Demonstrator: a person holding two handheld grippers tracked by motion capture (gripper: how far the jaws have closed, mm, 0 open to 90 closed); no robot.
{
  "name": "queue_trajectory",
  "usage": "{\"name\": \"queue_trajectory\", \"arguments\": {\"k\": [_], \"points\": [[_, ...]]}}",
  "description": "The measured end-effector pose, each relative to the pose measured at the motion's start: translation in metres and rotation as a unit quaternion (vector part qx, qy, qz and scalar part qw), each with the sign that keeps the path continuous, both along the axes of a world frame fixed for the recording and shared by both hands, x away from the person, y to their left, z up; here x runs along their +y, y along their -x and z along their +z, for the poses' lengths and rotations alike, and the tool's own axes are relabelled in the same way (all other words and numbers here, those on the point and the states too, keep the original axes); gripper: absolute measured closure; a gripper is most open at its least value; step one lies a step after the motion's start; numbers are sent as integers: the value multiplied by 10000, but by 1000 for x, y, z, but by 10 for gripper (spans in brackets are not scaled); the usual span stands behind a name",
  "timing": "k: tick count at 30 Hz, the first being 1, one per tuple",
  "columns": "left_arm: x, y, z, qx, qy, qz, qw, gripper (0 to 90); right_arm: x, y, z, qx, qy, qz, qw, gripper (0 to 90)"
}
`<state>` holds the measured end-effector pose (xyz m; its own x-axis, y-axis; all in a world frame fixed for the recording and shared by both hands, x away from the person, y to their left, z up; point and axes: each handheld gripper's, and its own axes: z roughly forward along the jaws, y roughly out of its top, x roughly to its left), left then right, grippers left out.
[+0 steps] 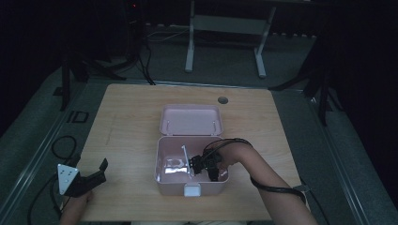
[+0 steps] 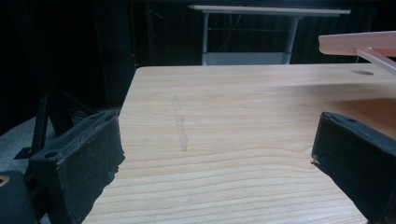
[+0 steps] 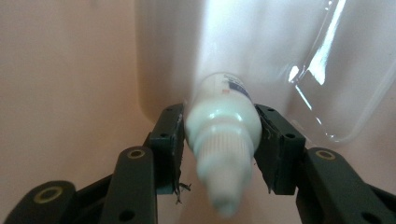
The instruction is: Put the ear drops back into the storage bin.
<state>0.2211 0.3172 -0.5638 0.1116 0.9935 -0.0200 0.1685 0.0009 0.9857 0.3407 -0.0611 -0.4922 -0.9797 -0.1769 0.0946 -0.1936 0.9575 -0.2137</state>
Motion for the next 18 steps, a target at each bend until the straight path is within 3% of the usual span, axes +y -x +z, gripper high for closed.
{"name": "queue_trajectory", "arguments": {"k": [2, 10, 18], "points": [[0, 0, 0, 2, -6, 0, 10000, 20, 0, 0, 0, 0, 0, 0, 10000, 541], [0, 0, 0, 9, -5, 10, 10000, 20, -2, 2, 24, -176, -152, -32, 9997, 456], [0, 0, 0, 16, 3, 14, 10000, 20, -5, 1, 54, -358, -534, -80, 9979, 393]]}}
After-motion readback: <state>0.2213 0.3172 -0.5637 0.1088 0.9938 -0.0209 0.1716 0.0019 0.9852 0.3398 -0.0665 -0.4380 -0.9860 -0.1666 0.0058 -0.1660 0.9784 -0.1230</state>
